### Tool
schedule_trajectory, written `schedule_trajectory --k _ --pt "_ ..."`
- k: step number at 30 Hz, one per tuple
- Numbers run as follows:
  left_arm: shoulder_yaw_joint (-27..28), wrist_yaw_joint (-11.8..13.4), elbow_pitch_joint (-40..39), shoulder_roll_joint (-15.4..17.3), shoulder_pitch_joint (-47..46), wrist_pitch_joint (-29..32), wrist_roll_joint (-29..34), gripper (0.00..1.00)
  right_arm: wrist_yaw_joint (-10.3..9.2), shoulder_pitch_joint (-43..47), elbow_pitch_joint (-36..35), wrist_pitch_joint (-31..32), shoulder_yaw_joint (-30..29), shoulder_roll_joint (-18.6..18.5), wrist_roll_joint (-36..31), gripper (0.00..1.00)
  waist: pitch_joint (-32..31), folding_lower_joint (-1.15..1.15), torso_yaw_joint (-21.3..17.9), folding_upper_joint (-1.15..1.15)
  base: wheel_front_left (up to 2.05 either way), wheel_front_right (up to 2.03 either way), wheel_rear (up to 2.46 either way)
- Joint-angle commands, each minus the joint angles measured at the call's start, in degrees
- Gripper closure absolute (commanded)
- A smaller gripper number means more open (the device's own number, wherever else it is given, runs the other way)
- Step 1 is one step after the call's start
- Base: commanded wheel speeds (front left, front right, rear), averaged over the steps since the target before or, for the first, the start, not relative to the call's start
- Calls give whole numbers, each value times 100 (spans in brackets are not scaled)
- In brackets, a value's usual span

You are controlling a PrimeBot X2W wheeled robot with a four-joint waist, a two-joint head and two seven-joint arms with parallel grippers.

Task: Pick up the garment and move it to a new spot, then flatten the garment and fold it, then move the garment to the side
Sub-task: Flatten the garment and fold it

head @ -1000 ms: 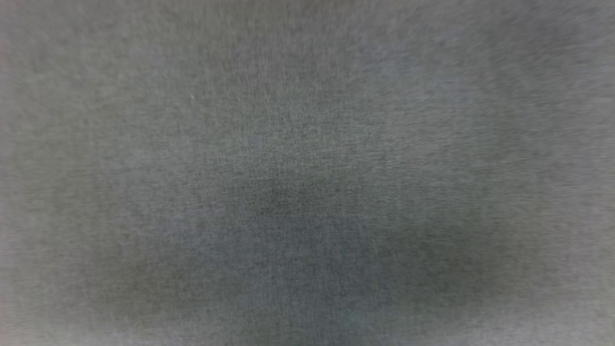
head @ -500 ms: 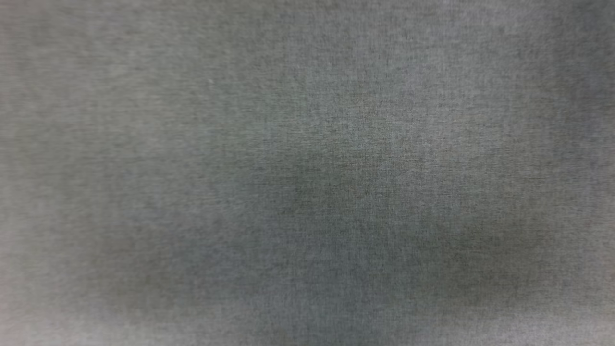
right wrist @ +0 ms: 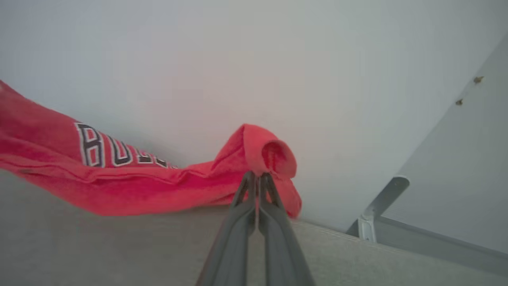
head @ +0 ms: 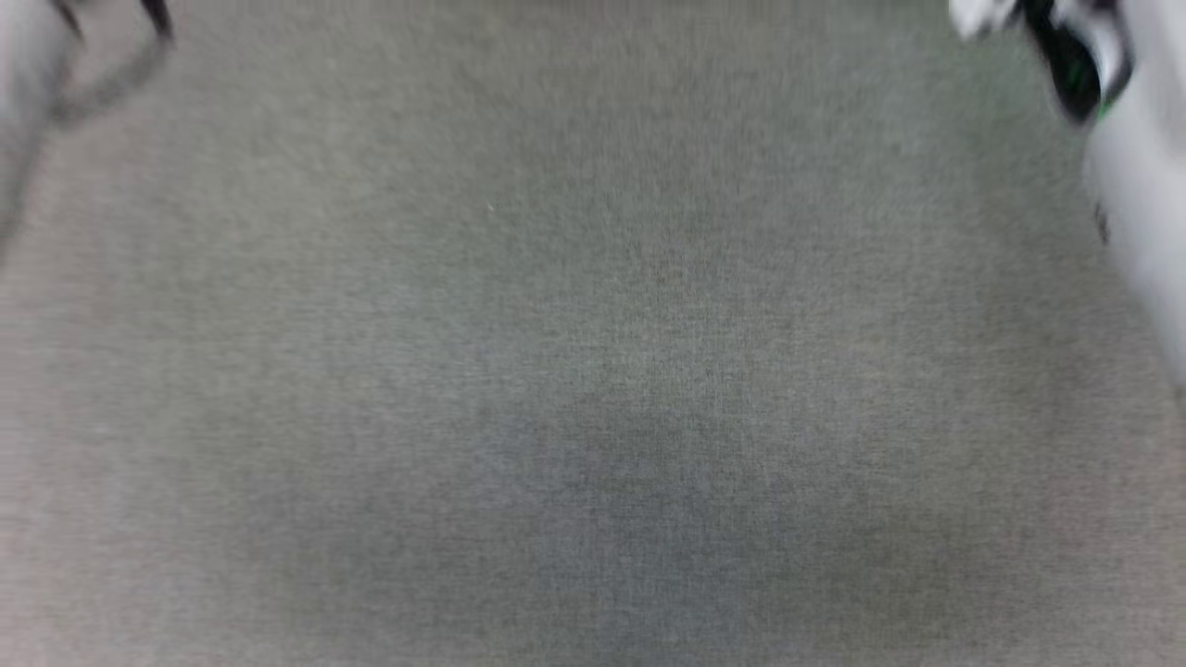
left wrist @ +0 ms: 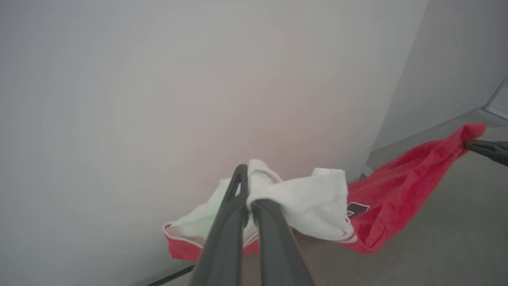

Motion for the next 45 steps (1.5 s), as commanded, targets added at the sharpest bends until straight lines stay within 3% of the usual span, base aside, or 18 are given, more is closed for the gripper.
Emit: schedule_trajectory --k 1,6,10,16,19,20,25,30,39,45 --pt "-109 10 -137 98 272 -3 -34 100 -6 356 -195 109 201 -124 289 100 -712 0 158 0 0 0 0" --pt "-404 11 -772 430 1325 52 -289 100 -6 1593 -1397 557 937 -948 1347 100 -1278 0 282 0 0 0 0" --pt "-583 261 -1496 762 2266 16 -428 100 -6 2620 -2452 809 1316 -1710 1991 100 -1658 0 340 0 0 0 0" --pt "-823 1183 -3329 1534 3716 -114 -599 100 -6 4062 -3728 1082 1438 -2676 2496 100 -2046 0 419 0 0 0 0" --pt "-927 1767 -4378 1975 4414 -151 -694 100 -6 4739 -4158 1136 1272 -2930 2566 100 -2136 0 458 0 0 0 0" --pt "-927 1767 -4378 1975 4414 -151 -694 100 -6 4739 -4158 1136 1272 -2930 2566 100 -2136 0 458 0 0 0 0" --pt "-1070 2586 -5695 2544 5381 -152 -924 100 -6 5790 -4714 1266 868 -3121 2555 100 -2247 0 526 0 0 0 0" --pt "-1144 3121 -6476 2841 6127 -287 -1173 100 -6 6868 -5175 1449 353 -3161 2440 100 -2291 0 611 0 0 0 0" --pt "-1191 3686 -7178 3028 6956 -485 -1558 100 -6 8456 -6117 1868 -715 -2918 2097 100 -2157 0 651 0 0 0 0" --pt "-1074 3931 -7578 3386 6744 -316 -1507 100 -6 8936 -6819 2345 -1391 -2590 1861 100 -2012 0 567 0 0 0 0"
